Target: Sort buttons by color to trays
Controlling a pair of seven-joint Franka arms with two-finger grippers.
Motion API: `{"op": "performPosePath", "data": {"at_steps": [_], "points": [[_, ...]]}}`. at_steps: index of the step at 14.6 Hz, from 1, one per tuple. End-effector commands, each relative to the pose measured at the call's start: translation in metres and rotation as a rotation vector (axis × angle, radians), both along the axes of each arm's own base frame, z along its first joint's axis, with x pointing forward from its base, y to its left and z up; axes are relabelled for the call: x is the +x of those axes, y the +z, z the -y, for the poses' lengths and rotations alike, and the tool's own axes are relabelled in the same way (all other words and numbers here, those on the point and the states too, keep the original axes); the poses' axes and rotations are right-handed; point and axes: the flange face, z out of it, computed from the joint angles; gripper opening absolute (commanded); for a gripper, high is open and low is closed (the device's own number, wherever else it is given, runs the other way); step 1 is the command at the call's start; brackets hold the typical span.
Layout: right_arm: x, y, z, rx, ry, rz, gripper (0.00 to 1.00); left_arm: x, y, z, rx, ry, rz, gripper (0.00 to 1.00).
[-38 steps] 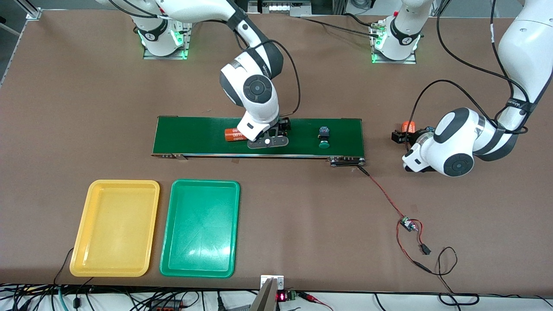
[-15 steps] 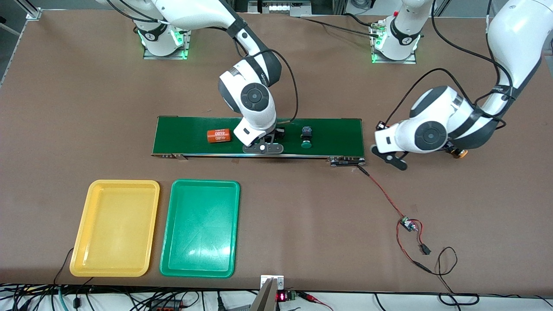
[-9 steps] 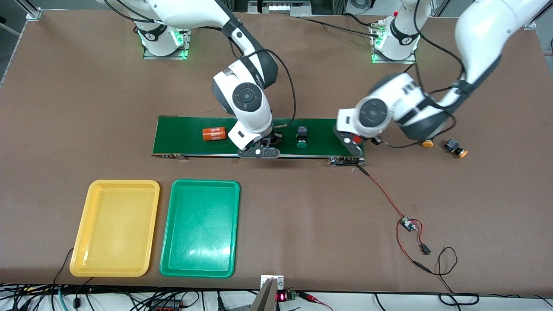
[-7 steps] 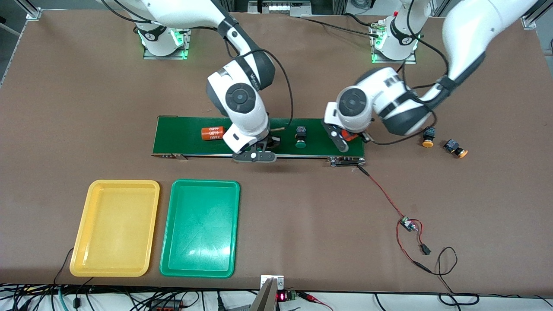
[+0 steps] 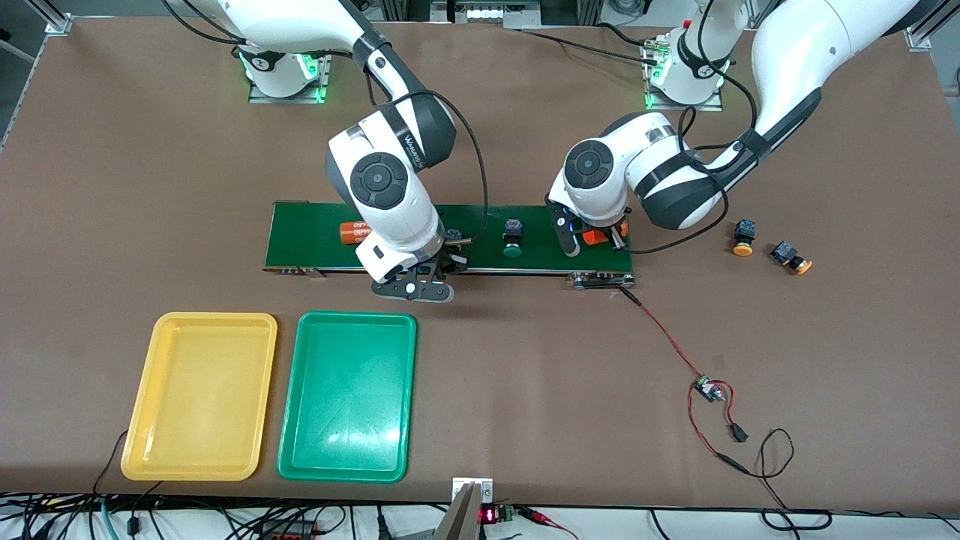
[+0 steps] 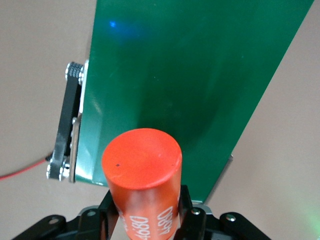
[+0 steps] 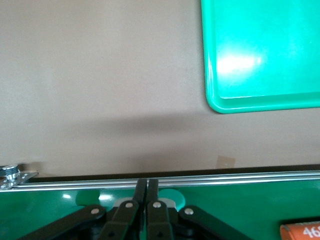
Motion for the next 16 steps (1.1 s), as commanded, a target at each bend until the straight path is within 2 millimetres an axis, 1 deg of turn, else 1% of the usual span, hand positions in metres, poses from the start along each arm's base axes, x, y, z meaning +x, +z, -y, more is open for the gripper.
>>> {"op": "performPosePath", "data": {"at_steps": [1, 2, 3, 4, 5, 6, 7, 8, 9, 10, 11, 12, 13, 15, 16], "points": [[-0.002, 0.005, -0.002, 0.01, 0.011, -0.012, 0.07, -0.012, -0.006, 0.022, 0.005, -0.1, 0.018, 0.2], [-0.001, 0.005, -0.001, 0.006, 0.011, -0.011, 0.07, -0.015, -0.011, 0.026, 0.019, -0.11, 0.02, 0.22], [-0.001, 0.005, 0.0, 0.004, 0.011, -0.008, 0.07, -0.013, -0.015, 0.023, 0.028, -0.1, 0.02, 0.33], [-0.001, 0.005, -0.001, 0.0, 0.012, -0.007, 0.07, -0.012, -0.015, 0.021, 0.029, -0.093, 0.021, 0.99], [-0.003, 0.005, 0.002, -0.011, 0.01, -0.022, 0.14, -0.009, -0.014, 0.018, 0.035, -0.092, 0.03, 1.0], [-0.004, 0.003, 0.007, -0.033, -0.001, -0.053, 0.5, -0.005, -0.011, 0.013, 0.044, -0.083, 0.035, 1.0], [0.0, 0.003, 0.019, -0.059, -0.018, -0.068, 0.97, 0.0, -0.006, 0.007, 0.051, -0.069, 0.044, 1.0], [0.003, 0.003, 0.031, -0.087, -0.031, -0.085, 1.0, 0.005, 0.0, -0.002, 0.066, -0.05, 0.046, 1.0], [0.002, 0.004, 0.036, -0.105, -0.037, -0.104, 1.0, 0.012, 0.009, -0.012, 0.074, -0.022, 0.047, 1.0], [0.001, 0.0, 0.04, -0.13, -0.042, -0.118, 1.0, 0.023, 0.025, -0.026, 0.073, 0.024, 0.06, 1.0], [-0.004, -0.008, 0.04, -0.167, -0.028, -0.119, 1.0, 0.033, 0.035, -0.041, 0.072, 0.067, 0.066, 1.0], [-0.01, -0.015, 0.038, -0.203, -0.008, -0.115, 1.0, 0.044, 0.047, -0.06, 0.07, 0.14, 0.08, 1.0], [-0.016, -0.023, 0.034, -0.22, 0.004, -0.12, 1.0, 0.052, 0.055, -0.073, 0.069, 0.228, 0.097, 1.0], [-0.022, -0.034, 0.032, -0.226, -0.008, -0.133, 1.0, 0.067, 0.062, -0.105, 0.097, 0.44, 0.134, 1.0], [-0.031, -0.04, 0.026, -0.235, -0.002, -0.141, 1.0, 0.078, 0.067, -0.123, 0.095, 0.54, 0.153, 1.0]]}}
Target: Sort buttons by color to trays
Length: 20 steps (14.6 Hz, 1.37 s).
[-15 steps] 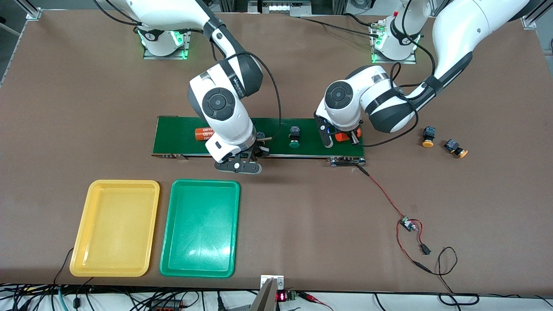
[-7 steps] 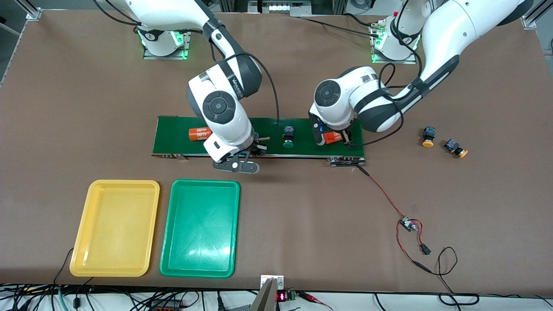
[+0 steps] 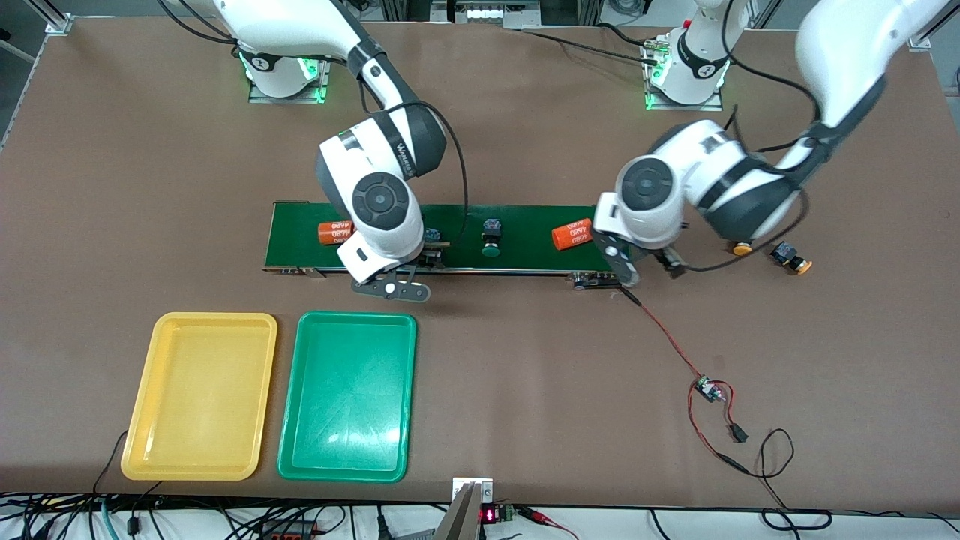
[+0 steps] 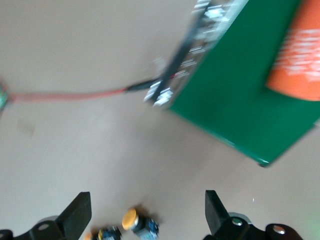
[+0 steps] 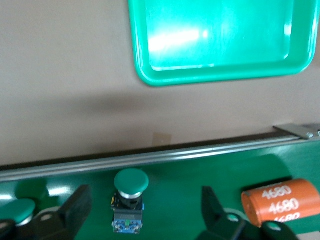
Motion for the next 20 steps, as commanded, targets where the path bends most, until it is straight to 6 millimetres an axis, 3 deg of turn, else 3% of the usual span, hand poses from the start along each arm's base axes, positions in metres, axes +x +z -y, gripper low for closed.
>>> {"op": "performPosePath", "data": {"at_steps": [1, 5, 7, 9, 12, 13, 17, 20], "points": [[-0.022, -0.014, -0.011, -0.034, 0.008, -0.011, 1.0, 0.02, 0.017, -0.039, 0.009, 0.269, 0.063, 1.0], [-0.041, -0.042, -0.014, -0.059, 0.031, -0.035, 1.0, 0.055, 0.023, -0.091, 0.039, 0.494, 0.145, 1.0], [-0.052, -0.059, -0.017, -0.056, 0.049, -0.03, 1.0, 0.08, 0.028, -0.13, 0.029, 0.584, 0.156, 1.0], [-0.052, -0.068, -0.011, -0.051, 0.047, -0.024, 1.0, 0.079, 0.02, -0.158, 0.064, 0.609, 0.133, 1.0], [-0.047, -0.07, -0.001, -0.056, 0.026, -0.037, 0.29, 0.06, -0.022, -0.219, 0.082, 0.662, 0.049, 1.0], [-0.044, -0.067, 0.001, -0.052, 0.016, -0.035, 0.17, 0.052, -0.031, -0.25, 0.036, 0.699, 0.023, 1.0], [-0.04, -0.056, 0.002, -0.039, 0.007, -0.02, 0.09, -0.005, -0.063, -0.29, -0.047, 0.753, -0.124, 1.0], [-0.027, -0.035, 0.004, -0.013, -0.001, 0.013, 0.05, -0.026, -0.088, -0.282, -0.052, 0.753, -0.189, 1.0]]}}
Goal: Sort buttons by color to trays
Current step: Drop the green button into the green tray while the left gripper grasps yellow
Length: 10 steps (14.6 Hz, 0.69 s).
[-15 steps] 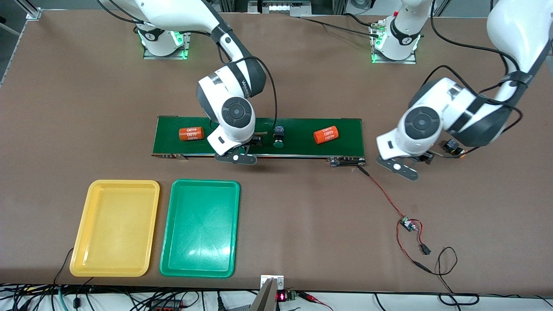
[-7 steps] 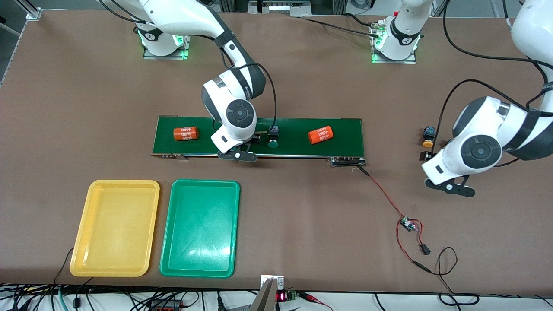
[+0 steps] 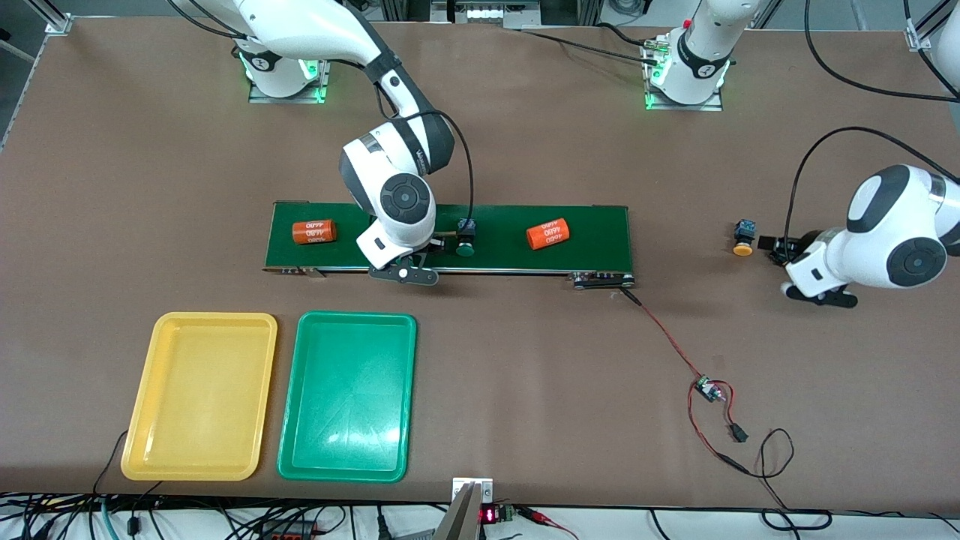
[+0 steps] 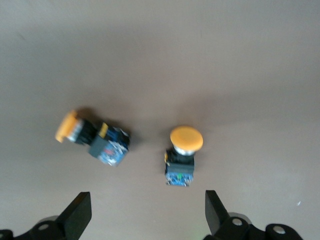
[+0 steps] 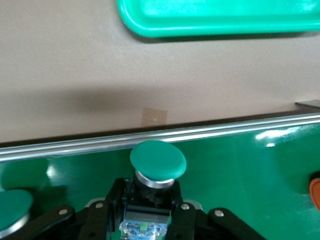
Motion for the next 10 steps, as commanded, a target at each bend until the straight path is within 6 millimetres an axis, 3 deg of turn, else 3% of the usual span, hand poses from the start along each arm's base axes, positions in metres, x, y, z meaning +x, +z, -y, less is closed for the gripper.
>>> {"op": "performPosePath", "data": {"at_steps": [1, 4, 7, 10], "points": [[0.02, 0.035, 0.011, 0.031, -0.036, 0.054, 0.05, -0.013, -0.01, 0.027, -0.039, -0.018, -0.024, 1.0], [0.061, 0.065, 0.047, 0.032, -0.085, 0.129, 0.05, 0.004, 0.004, 0.037, -0.029, -0.002, 0.012, 1.0], [0.098, 0.063, 0.091, 0.027, -0.061, 0.146, 0.05, 0.012, 0.016, 0.037, -0.023, 0.005, 0.025, 1.0], [0.137, 0.048, 0.142, 0.027, 0.016, 0.148, 0.03, 0.01, 0.008, 0.05, -0.028, -0.01, 0.019, 1.0]]}}
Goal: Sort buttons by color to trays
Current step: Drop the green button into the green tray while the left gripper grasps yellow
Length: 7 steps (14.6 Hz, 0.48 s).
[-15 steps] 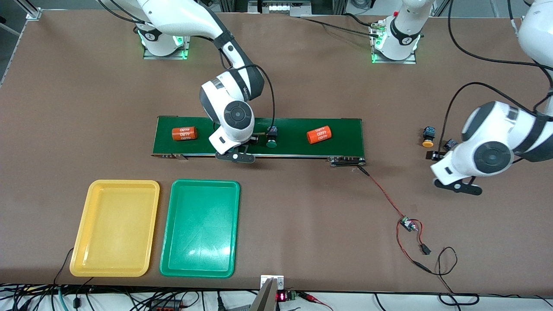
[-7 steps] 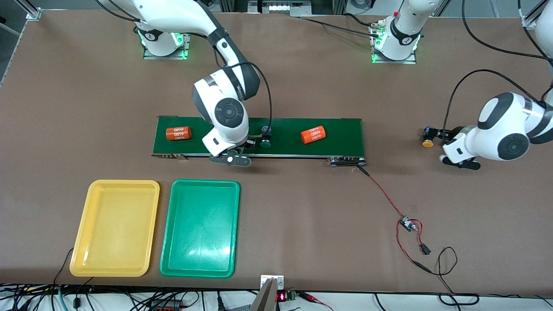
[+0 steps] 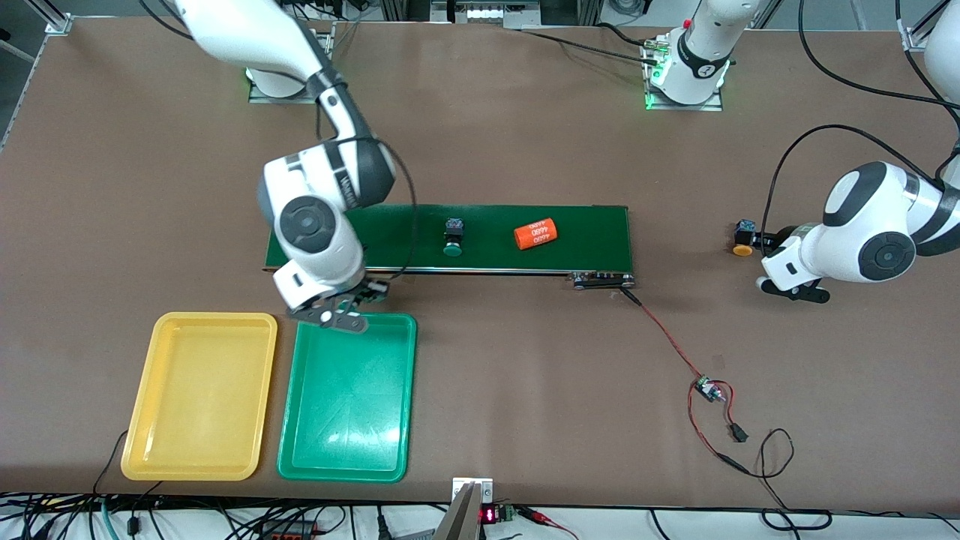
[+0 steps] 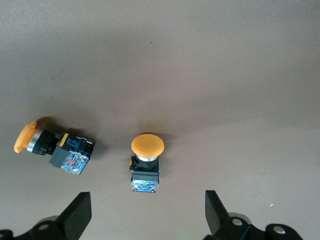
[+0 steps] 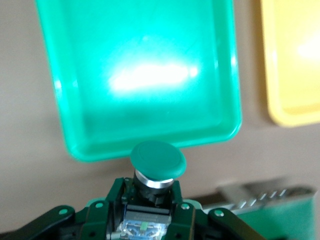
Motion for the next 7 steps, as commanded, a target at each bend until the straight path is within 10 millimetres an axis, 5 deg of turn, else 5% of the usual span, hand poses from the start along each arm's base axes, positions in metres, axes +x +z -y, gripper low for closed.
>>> {"op": "performPosePath", "data": {"at_steps": [1, 4, 7], "points": [[0.039, -0.018, 0.037, -0.009, 0.063, 0.019, 0.03, 0.003, 0.004, 0.01, 0.02, -0.004, -0.004, 1.0], [0.062, -0.051, 0.064, -0.003, 0.114, 0.082, 0.03, 0.0, -0.008, 0.019, 0.013, 0.095, -0.066, 1.0], [0.068, -0.083, 0.062, 0.002, 0.13, 0.125, 0.03, -0.004, -0.005, 0.027, 0.037, 0.091, -0.046, 1.0]]}}
